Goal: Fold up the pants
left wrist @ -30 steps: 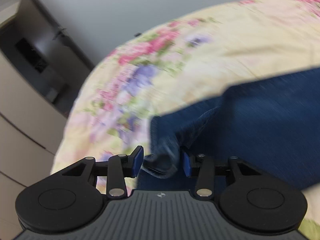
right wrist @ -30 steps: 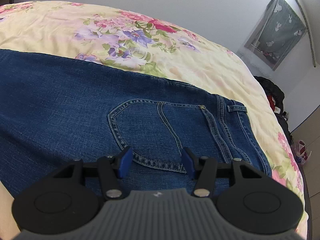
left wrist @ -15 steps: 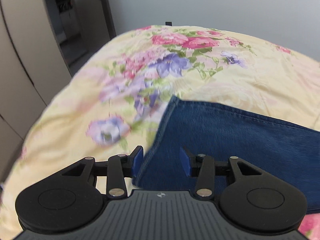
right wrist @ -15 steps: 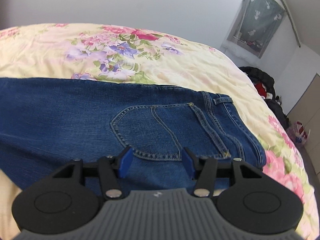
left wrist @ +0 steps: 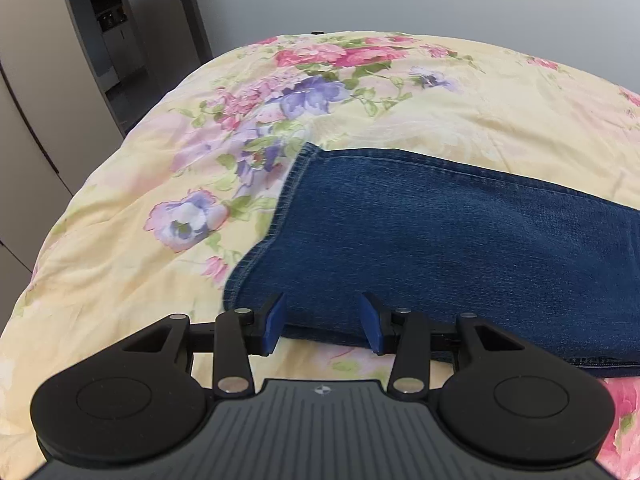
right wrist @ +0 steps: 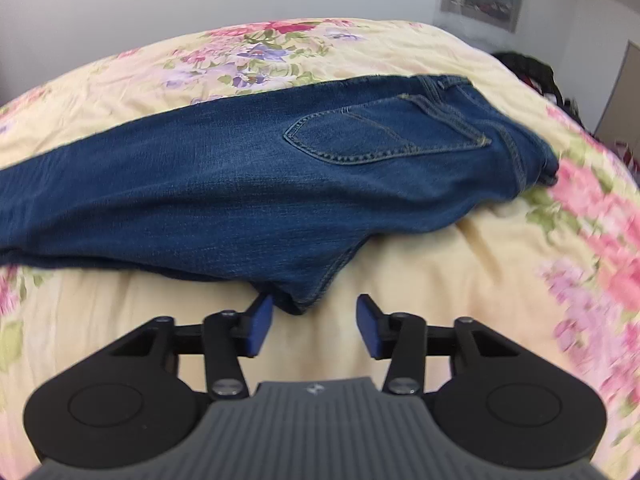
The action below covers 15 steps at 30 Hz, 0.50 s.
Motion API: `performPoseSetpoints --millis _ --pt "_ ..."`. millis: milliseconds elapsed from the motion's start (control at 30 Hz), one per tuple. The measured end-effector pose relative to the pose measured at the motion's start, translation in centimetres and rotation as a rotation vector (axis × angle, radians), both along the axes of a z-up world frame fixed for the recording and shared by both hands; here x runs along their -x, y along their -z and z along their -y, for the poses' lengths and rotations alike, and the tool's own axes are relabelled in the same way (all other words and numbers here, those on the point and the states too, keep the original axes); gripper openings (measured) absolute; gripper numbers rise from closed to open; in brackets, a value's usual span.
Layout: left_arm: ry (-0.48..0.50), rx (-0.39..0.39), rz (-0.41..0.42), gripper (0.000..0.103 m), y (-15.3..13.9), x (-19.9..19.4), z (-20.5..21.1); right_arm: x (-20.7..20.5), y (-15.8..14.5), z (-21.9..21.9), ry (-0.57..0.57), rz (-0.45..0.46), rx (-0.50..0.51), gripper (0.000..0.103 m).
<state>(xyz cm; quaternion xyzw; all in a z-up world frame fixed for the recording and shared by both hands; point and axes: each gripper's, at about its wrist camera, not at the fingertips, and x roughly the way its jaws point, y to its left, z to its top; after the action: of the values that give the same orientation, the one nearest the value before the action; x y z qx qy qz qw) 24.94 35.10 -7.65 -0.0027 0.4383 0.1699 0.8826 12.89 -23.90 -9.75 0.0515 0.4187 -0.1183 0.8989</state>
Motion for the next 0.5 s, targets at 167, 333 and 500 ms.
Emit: performPoseSetpoints --millis 167,333,500 --pt "-0.013 -0.002 -0.017 0.046 1.3 -1.3 0.9 -1.4 -0.1 0.0 -0.010 -0.001 0.012 0.008" --pt "-0.003 -0.009 -0.056 0.031 2.3 -2.6 0.8 -1.6 -1.4 2.7 -0.013 -0.019 0.000 0.000" --pt "-0.023 -0.047 -0.102 0.027 3.0 -3.6 0.7 -3.4 1.3 3.2 0.011 -0.116 0.008 0.000"
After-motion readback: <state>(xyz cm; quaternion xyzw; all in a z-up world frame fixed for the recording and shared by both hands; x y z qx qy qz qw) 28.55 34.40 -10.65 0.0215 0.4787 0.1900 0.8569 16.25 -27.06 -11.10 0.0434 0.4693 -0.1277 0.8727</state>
